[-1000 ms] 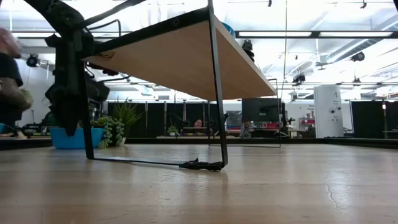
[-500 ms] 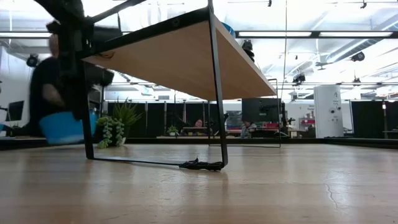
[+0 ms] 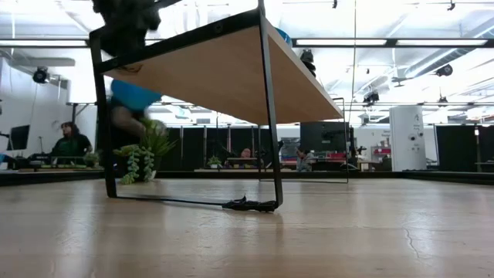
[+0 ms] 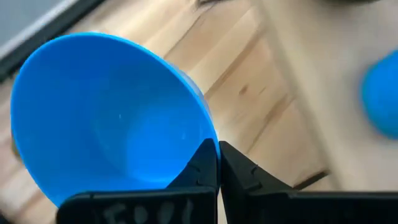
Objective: Pick & Place Mini bowls
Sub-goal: Stack the top blue bowl on the blue bowl on the shelf
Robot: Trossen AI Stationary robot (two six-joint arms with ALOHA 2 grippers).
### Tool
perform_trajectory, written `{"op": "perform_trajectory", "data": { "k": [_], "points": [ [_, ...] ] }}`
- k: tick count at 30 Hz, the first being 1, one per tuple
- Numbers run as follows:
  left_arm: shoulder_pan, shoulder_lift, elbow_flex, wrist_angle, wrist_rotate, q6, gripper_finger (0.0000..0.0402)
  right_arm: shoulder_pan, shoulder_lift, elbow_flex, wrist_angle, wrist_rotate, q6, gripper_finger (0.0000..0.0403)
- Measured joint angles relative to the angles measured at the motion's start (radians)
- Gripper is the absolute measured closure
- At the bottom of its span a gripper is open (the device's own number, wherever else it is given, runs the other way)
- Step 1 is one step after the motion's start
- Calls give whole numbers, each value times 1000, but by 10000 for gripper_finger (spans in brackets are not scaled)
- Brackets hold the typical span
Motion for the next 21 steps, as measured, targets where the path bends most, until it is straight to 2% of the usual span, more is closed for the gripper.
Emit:
{"op": "perform_trajectory", "data": {
  "k": [6, 13, 21],
  "points": [
    [-88, 36, 184, -1, 9, 42, 401, -2, -173, -306, 219, 0, 121, 394],
    [-273, 165, 388, 2, -25, 50, 401, -2, -359, -589, 434, -1, 172, 394],
    [-484, 366, 572, 3, -81, 100, 401, -2, -574, -826, 490, 2, 183, 394]
  ]
}}
